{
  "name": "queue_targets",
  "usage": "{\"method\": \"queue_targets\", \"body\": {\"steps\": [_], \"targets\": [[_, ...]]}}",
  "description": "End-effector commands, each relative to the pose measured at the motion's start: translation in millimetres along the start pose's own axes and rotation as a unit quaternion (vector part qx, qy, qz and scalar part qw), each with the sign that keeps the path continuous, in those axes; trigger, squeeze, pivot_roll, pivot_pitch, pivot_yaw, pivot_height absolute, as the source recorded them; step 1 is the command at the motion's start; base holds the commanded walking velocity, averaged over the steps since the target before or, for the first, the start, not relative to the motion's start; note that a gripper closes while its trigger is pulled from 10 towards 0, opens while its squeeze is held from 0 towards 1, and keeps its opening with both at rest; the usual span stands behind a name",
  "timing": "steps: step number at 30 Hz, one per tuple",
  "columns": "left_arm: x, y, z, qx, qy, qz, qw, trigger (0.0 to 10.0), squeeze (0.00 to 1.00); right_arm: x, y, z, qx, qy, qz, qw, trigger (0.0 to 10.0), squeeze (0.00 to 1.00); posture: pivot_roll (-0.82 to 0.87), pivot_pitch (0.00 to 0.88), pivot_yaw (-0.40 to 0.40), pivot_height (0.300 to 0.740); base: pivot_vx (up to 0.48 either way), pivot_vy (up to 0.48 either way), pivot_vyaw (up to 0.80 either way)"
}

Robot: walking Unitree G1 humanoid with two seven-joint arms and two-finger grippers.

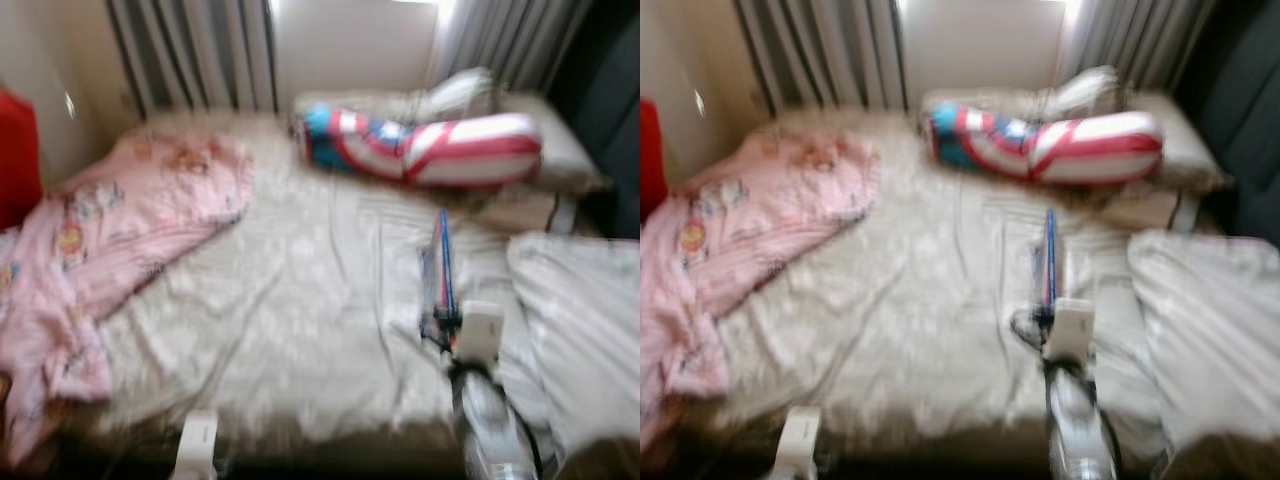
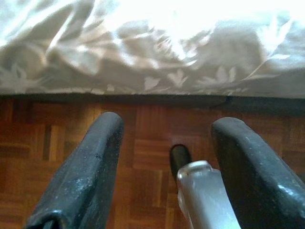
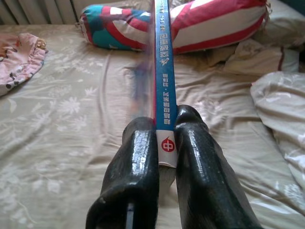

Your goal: Clean up the room

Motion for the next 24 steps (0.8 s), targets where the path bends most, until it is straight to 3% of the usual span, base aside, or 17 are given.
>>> {"method": "queue_targets", "body": {"steps": [1,24], "targets": [[-5.8,0.1,5.2,-0.005,-0.005,-0.009,1.000,10.0,0.00,17.7,-3.7,6.1,-0.009,0.000,0.032,0.999,10.0,0.00,-0.09,0.017,-0.009,0.740,0.000,-0.356,0.00],[-18.5,3.4,-1.5,0.001,0.007,-0.025,1.000,10.0,0.00,16.4,-3.0,6.3,-0.010,0.003,0.030,1.000,10.0,0.00,-0.09,0.019,-0.011,0.740,0.000,-0.012,0.00]]}}
Point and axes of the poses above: a point about 5 cm out from each wrist's last joint towards the gripper, its own y axis pointing back from the gripper into the wrist, its own x axis along the axis of the wrist's last joint, z = x × y, the point moved 6 cm from there along -y, pointing out of the wrist towards the gripper, and after that the axes turned 15 degrees about y, right-handed, at the moved point
